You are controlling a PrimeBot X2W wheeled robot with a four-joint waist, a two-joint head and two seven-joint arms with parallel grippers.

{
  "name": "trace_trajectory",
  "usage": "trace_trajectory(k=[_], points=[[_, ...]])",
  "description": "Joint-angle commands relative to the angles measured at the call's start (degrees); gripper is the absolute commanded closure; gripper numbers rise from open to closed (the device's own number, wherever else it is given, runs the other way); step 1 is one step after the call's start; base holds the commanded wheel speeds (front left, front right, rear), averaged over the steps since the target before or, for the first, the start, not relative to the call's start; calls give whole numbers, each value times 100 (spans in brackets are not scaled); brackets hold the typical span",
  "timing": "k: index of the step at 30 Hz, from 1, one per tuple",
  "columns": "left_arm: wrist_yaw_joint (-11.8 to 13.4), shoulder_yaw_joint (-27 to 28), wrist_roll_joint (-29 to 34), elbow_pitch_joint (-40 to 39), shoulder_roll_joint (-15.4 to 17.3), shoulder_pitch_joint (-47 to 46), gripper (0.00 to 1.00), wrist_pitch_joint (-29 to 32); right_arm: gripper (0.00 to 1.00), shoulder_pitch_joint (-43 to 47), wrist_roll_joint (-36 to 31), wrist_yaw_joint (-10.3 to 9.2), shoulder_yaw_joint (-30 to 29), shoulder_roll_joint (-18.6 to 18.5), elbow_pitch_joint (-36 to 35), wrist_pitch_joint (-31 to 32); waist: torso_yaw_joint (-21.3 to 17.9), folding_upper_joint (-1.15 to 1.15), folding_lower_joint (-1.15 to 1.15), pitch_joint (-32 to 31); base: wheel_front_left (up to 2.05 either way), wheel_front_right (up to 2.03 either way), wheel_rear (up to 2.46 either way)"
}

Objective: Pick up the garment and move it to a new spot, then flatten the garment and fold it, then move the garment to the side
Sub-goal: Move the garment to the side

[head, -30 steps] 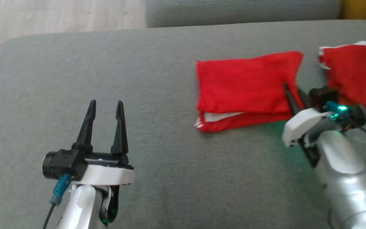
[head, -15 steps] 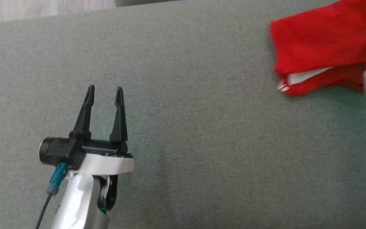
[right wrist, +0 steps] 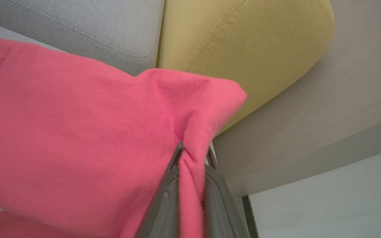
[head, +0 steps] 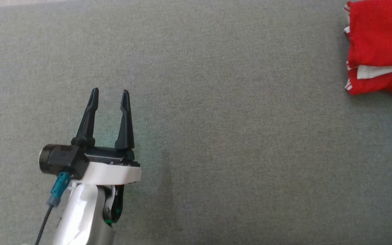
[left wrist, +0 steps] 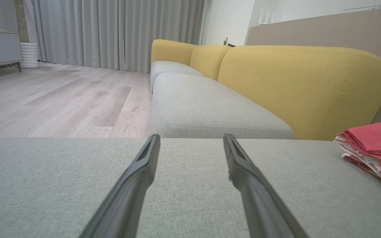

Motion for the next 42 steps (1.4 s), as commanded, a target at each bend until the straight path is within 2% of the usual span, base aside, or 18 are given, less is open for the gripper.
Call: trace_trajectory(k=[1,2,8,13,19,26,31,35,38,42], points=[[-29,221,66,-178,32,-201,0,-28,50,30,-55,-5,-96,-160,-162,-34,5,0,0,29,0,0,0],[-35,231,72,-175,32,-206,0,-28,0,29,-86,-5,-157,-132,-170,-51,6,0,0,40,0,0,0],[-62,300,93,-129,32,-204,0,-28,0,34,-244,-5,-363,100,-334,-166,-16,0,0,-11,0,0,0],[-42,371,73,-105,32,-149,0,-28,0,115,-251,-5,-473,547,-767,-403,-57,0,0,-291,0,0,0],[28,412,-36,-155,32,13,0,-28,0,473,116,-5,-334,1419,-1606,-695,-72,0,0,-792,0,0,0],[137,387,-134,-214,32,311,0,-28,0,1389,764,-5,-143,2406,-2679,-1095,33,0,0,-1322,0,0,0],[167,318,-252,-219,32,571,0,-28,0,2191,1083,-5,-129,3004,-3028,-1364,126,0,0,-1561,0,0,0],[215,295,-361,-190,32,801,0,-28,0,2872,1542,-5,-213,3129,-2936,-1621,162,0,0,-1735,0,0,0],[224,322,-433,-176,32,987,0,-28,0,3305,2013,-5,45,3134,-2695,-1811,138,0,0,-1791,0,0,0],[208,355,-428,-108,32,1149,0,-28,0,3604,2083,-5,355,3135,-2434,-1932,119,0,0,-1833,0,0,0]])
